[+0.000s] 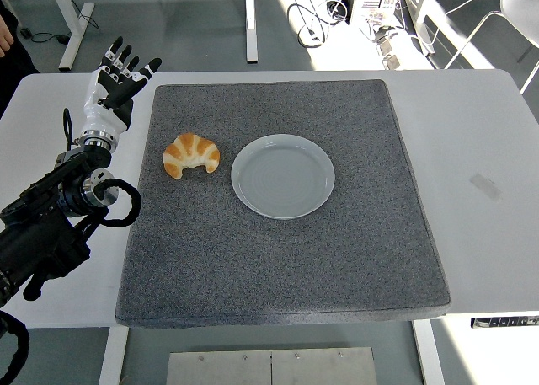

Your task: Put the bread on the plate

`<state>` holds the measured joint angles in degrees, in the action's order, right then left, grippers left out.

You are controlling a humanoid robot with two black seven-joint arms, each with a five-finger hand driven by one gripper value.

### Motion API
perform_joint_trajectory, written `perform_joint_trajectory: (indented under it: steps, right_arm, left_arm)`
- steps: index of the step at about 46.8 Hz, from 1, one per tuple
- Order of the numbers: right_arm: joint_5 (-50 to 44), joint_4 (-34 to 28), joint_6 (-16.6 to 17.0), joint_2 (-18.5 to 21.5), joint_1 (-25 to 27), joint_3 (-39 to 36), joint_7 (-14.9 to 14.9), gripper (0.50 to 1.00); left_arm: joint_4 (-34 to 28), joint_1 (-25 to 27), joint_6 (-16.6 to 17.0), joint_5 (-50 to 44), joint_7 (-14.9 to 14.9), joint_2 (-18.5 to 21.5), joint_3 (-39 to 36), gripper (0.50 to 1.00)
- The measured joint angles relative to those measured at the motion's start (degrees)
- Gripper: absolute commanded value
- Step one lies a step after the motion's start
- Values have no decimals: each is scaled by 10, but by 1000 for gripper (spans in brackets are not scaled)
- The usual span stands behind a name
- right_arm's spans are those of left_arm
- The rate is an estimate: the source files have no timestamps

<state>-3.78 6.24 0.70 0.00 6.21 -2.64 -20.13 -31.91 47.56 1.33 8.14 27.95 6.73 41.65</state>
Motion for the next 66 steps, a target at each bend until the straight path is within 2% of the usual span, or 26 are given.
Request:
perform_joint_trajectory:
  steps: [11,20,32,36,45,52,59,66]
  right_arm:
    - [0,0,0,0,0,0,0,1000]
    - [0,0,0,0,0,0,0,1000]
    - [0,0,0,0,0,0,0,1000]
    - [0,0,0,0,0,0,0,1000]
    - [0,0,0,0,0,0,0,1000]
    - [0,0,0,0,0,0,0,1000]
    - [0,0,0,0,0,0,0,1000]
    - [0,0,0,0,0,0,0,1000]
  left_arm:
    - [-5,30,2,1,-67,28,-32,905]
    - [-6,71,1,2,-108,69,-70,904]
    - [-12,118,1,47,-166,103,-143,904]
    - [-38,130,2,50,-189,125,-170,904]
    - [-141,179,7,75,-219,189,-266,902]
    - [-177,203,8,94,-259,208,-306,893]
    - [-214,206,8,180,-281,221,-320,871]
    - [-263,206,8,275,-323,239,-326,871]
